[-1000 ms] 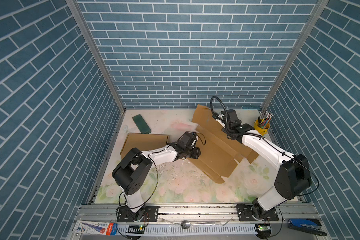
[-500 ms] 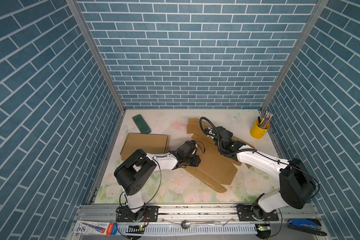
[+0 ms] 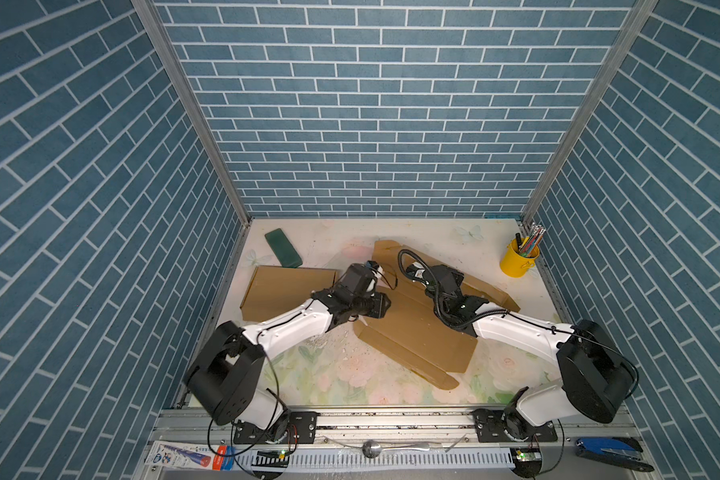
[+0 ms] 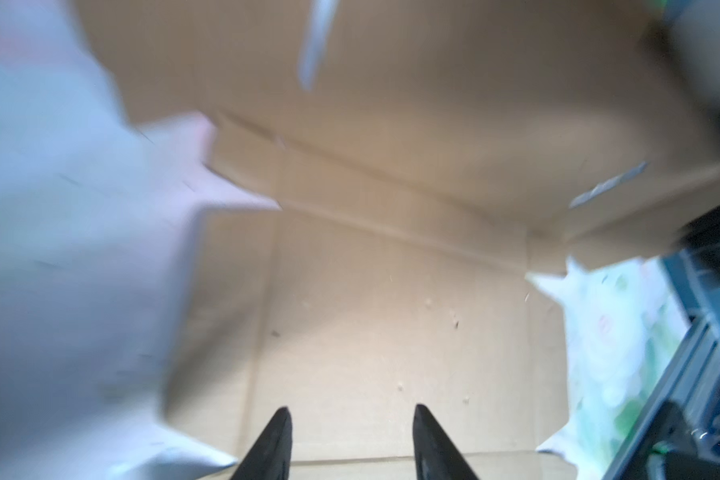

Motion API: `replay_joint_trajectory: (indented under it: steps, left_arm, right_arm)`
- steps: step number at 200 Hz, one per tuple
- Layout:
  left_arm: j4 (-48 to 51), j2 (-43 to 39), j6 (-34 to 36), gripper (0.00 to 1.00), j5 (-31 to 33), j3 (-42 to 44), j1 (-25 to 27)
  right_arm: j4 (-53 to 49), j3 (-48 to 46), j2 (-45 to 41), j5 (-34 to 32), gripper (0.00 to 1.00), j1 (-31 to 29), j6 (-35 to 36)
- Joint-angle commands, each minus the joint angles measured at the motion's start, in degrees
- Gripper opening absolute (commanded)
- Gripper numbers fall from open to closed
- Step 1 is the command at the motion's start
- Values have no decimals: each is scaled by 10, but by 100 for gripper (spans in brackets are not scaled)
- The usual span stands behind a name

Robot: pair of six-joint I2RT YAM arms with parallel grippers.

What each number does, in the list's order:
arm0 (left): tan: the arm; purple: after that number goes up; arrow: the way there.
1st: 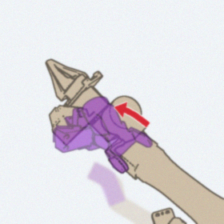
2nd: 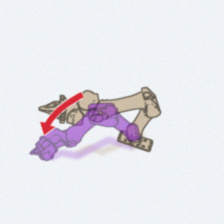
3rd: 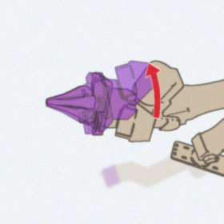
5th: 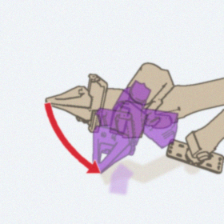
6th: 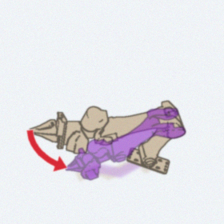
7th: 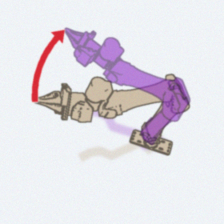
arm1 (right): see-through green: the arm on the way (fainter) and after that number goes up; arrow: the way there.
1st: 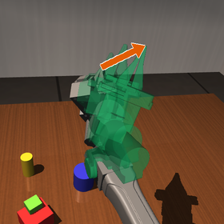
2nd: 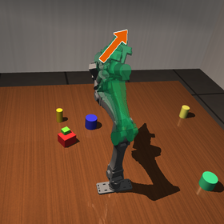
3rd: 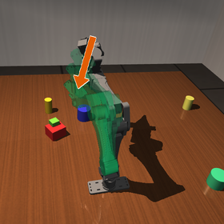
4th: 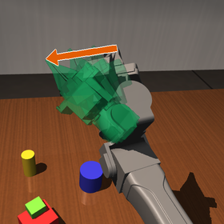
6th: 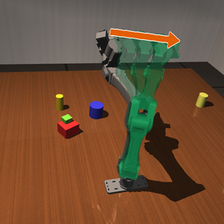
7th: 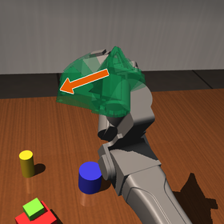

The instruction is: Fold the paper box

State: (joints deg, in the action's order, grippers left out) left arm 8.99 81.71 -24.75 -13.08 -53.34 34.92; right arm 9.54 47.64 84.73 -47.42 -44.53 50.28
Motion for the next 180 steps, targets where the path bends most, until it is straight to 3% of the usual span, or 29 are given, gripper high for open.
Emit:
replay_joint_trajectory:
  steps: [1, 26, 65, 107, 180]
  left_arm:
    - [52, -41, 11, 52, -29, -24, -69]
    - [63, -11, 5, 62, -73, -105, -119]
    - [87, 131, 29, 80, -138, -278, -112]
    - [150, 242, 76, 81, -145, -398, -81]
    - [156, 303, 78, 79, -165, -445, -62]
  right_arm:
    - [39, -28, -8, -6, 0, -2, 63]
    - [88, -46, -11, -3, 0, -5, 102]
    - [131, -76, -3, 3, 0, -10, 123]
    - [147, -94, -3, 3, 0, -20, 132]
    - [145, -96, 1, 8, 0, -22, 129]
